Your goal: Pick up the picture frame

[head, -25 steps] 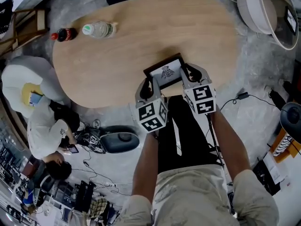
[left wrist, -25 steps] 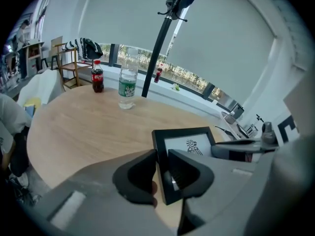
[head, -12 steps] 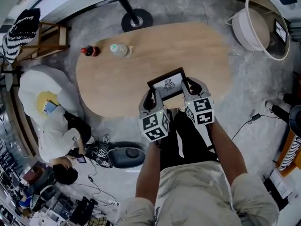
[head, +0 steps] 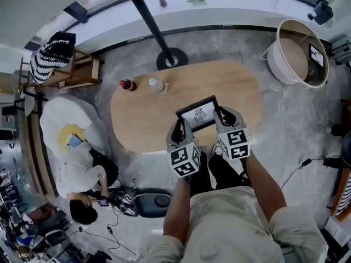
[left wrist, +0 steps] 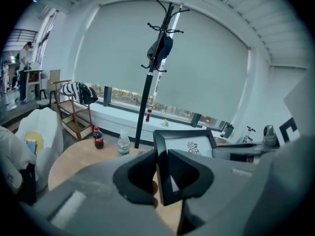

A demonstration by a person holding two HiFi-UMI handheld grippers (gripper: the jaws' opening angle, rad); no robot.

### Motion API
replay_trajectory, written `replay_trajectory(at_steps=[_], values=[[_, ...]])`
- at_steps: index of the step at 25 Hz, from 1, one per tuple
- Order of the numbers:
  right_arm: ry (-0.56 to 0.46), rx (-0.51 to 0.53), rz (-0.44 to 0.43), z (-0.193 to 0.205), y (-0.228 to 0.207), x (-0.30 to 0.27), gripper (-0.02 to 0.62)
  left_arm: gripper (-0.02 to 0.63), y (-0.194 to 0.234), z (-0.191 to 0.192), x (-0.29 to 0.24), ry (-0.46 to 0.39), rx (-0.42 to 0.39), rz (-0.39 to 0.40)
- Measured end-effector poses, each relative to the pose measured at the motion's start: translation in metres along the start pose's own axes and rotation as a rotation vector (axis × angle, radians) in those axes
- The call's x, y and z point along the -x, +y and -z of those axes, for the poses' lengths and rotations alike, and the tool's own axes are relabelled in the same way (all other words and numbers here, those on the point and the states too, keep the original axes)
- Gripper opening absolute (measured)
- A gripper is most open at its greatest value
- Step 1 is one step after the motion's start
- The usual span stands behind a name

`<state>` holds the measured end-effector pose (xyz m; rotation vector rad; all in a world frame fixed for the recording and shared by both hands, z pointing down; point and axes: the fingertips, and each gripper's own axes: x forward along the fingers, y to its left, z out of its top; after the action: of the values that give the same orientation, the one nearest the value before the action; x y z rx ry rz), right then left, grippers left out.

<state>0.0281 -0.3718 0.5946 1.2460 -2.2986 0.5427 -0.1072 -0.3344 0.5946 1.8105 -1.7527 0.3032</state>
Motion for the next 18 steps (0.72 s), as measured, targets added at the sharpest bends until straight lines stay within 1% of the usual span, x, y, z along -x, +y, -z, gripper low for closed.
replay_trajectory(at_steps=[8,15,18], values=[[-0.17,0.037,0.017,-0.073,0.001,0.043,0.072,0.086,-0.027,-0.076,0.035,-0.167,-0.115,0.038],[-0.31,0.073,0.037,-0.133,0.0,0.076,0.072,0.086,-0.048,-0.135,0.061,-0.306,-0.185,0.06],[-0.369,0.097,0.047,-0.157,-0.001,0.092,0.072,0.086,-0.058,-0.159,0.071,-0.354,-0.204,0.072]])
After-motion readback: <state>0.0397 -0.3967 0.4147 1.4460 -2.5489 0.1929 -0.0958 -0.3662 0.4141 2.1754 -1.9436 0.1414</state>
